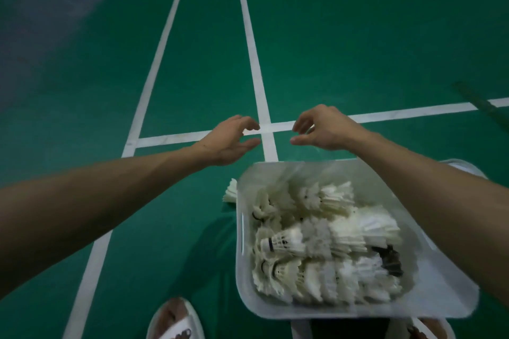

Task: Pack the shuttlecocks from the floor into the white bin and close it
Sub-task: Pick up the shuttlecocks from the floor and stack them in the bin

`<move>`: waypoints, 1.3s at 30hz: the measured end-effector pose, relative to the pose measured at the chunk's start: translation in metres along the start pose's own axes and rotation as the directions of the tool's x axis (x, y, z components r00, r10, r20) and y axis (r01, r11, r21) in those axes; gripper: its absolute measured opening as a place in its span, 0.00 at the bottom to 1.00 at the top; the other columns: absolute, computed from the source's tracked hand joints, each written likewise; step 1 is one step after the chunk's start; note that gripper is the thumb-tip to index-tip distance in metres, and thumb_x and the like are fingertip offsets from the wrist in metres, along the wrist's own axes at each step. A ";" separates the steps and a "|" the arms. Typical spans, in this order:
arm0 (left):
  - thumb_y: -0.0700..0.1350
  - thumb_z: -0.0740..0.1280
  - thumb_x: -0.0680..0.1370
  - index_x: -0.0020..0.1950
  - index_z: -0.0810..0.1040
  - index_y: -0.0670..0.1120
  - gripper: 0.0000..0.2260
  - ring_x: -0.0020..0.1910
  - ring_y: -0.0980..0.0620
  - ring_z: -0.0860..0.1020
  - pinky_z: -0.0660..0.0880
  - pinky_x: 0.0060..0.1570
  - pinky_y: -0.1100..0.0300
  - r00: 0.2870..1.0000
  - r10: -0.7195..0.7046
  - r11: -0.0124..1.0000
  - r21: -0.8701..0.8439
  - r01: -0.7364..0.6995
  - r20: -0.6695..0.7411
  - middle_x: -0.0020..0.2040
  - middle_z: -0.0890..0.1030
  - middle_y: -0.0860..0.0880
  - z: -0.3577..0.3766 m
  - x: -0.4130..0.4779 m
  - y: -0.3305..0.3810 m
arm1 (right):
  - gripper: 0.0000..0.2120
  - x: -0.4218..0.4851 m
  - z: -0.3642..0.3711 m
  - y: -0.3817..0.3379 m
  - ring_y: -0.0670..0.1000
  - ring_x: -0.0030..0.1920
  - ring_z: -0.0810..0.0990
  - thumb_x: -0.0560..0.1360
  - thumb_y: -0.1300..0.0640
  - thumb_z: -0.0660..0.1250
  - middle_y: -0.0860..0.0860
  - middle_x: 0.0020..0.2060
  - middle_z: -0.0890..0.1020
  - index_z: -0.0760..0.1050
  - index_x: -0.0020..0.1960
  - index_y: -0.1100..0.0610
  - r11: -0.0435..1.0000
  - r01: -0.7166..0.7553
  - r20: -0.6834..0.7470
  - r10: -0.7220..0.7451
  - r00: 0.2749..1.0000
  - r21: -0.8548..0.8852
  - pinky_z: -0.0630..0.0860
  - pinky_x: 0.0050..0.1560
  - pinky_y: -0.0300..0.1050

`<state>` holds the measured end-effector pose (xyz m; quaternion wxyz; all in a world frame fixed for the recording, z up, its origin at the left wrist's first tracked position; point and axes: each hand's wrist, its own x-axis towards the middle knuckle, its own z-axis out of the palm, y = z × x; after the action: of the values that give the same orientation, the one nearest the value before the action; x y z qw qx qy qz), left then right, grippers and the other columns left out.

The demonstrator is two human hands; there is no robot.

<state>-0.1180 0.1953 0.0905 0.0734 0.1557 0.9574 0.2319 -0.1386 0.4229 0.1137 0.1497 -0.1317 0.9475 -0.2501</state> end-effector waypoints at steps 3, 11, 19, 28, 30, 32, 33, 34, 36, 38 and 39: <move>0.51 0.64 0.80 0.66 0.71 0.46 0.17 0.53 0.48 0.76 0.70 0.52 0.60 0.990 -0.068 0.997 -0.025 0.072 0.124 0.63 0.75 0.45 0.008 0.026 -0.035 | 0.17 0.044 0.016 0.000 0.49 0.46 0.80 0.71 0.46 0.74 0.51 0.51 0.84 0.80 0.56 0.53 0.999 0.016 0.093 -0.012 0.996 -0.033 0.74 0.48 0.40; 0.53 0.63 0.79 0.70 0.65 0.50 0.20 0.51 0.48 0.78 0.75 0.39 0.61 0.909 -0.196 0.896 -0.311 0.318 0.368 0.62 0.74 0.47 0.073 0.055 -0.109 | 0.25 0.127 0.078 0.008 0.49 0.48 0.78 0.72 0.43 0.71 0.50 0.59 0.81 0.73 0.66 0.50 0.960 0.166 0.458 -0.047 0.888 -0.223 0.74 0.52 0.42; 0.48 0.74 0.72 0.70 0.64 0.56 0.30 0.51 0.46 0.79 0.80 0.38 0.57 0.814 -0.133 0.766 -0.462 0.447 0.566 0.60 0.72 0.51 0.088 0.047 -0.139 | 0.33 0.145 0.103 0.028 0.50 0.47 0.82 0.68 0.44 0.76 0.48 0.57 0.78 0.67 0.69 0.45 0.955 0.149 0.625 0.047 0.779 -0.258 0.79 0.52 0.49; 0.35 0.73 0.71 0.69 0.69 0.55 0.31 0.47 0.49 0.81 0.80 0.50 0.55 0.877 -0.042 0.789 -0.522 0.323 0.479 0.58 0.76 0.52 0.103 0.035 -0.139 | 0.35 0.142 0.125 0.037 0.41 0.39 0.77 0.66 0.53 0.79 0.43 0.49 0.75 0.66 0.69 0.42 0.960 0.197 0.637 -0.026 0.770 -0.199 0.69 0.36 0.31; 0.37 0.72 0.73 0.67 0.70 0.54 0.26 0.44 0.53 0.81 0.80 0.51 0.57 0.898 -0.057 0.803 -0.514 0.301 0.437 0.59 0.76 0.52 0.106 0.034 -0.134 | 0.35 0.142 0.128 0.033 0.42 0.40 0.78 0.67 0.53 0.79 0.45 0.54 0.75 0.67 0.69 0.43 0.964 0.202 0.641 -0.047 0.766 -0.171 0.70 0.38 0.33; 0.41 0.74 0.73 0.65 0.72 0.54 0.23 0.44 0.56 0.81 0.79 0.51 0.59 0.918 -0.073 0.823 -0.497 0.276 0.389 0.60 0.76 0.52 0.110 0.032 -0.127 | 0.34 0.144 0.130 0.029 0.45 0.44 0.81 0.67 0.54 0.78 0.47 0.59 0.76 0.68 0.69 0.45 0.963 0.210 0.647 -0.053 0.761 -0.169 0.71 0.43 0.37; 0.43 0.74 0.72 0.64 0.74 0.53 0.22 0.44 0.56 0.80 0.79 0.51 0.59 0.930 -0.069 0.842 -0.479 0.248 0.361 0.60 0.76 0.51 0.113 0.031 -0.123 | 0.34 0.146 0.131 0.027 0.47 0.45 0.81 0.67 0.55 0.78 0.48 0.61 0.76 0.69 0.69 0.47 0.961 0.216 0.650 -0.052 0.758 -0.175 0.72 0.45 0.37; 0.45 0.74 0.72 0.64 0.75 0.52 0.21 0.46 0.56 0.80 0.78 0.51 0.59 0.942 -0.057 0.869 -0.447 0.210 0.331 0.59 0.77 0.51 0.115 0.031 -0.120 | 0.33 0.148 0.132 0.025 0.47 0.46 0.81 0.67 0.55 0.78 0.48 0.63 0.76 0.70 0.69 0.47 0.959 0.219 0.648 -0.052 0.760 -0.179 0.72 0.46 0.38; 0.47 0.74 0.72 0.61 0.77 0.50 0.19 0.48 0.55 0.79 0.77 0.51 0.59 0.958 -0.042 0.916 -0.373 0.151 0.284 0.57 0.78 0.50 0.120 0.032 -0.117 | 0.33 0.154 0.134 0.022 0.46 0.45 0.78 0.67 0.56 0.78 0.49 0.65 0.75 0.71 0.69 0.48 0.961 0.211 0.634 -0.049 0.772 -0.181 0.71 0.47 0.38; 0.47 0.74 0.72 0.59 0.78 0.50 0.16 0.48 0.55 0.78 0.76 0.51 0.59 0.965 -0.048 0.933 -0.333 0.135 0.257 0.55 0.78 0.50 0.123 0.034 -0.118 | 0.33 0.160 0.136 0.020 0.45 0.45 0.76 0.67 0.57 0.78 0.48 0.66 0.75 0.71 0.69 0.49 0.964 0.198 0.618 -0.048 0.784 -0.177 0.69 0.49 0.38; 0.46 0.73 0.73 0.58 0.79 0.50 0.15 0.47 0.55 0.78 0.76 0.51 0.59 0.969 -0.051 0.936 -0.326 0.131 0.243 0.54 0.79 0.50 0.123 0.036 -0.119 | 0.33 0.162 0.136 0.020 0.45 0.45 0.76 0.67 0.57 0.78 0.48 0.66 0.76 0.72 0.69 0.49 0.966 0.192 0.616 -0.046 0.787 -0.174 0.70 0.49 0.38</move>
<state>-0.1568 0.1585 -0.0761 0.2207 0.1217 0.8942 0.3700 -0.2436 0.3281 -0.0445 0.4130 -0.2809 0.8613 -0.0934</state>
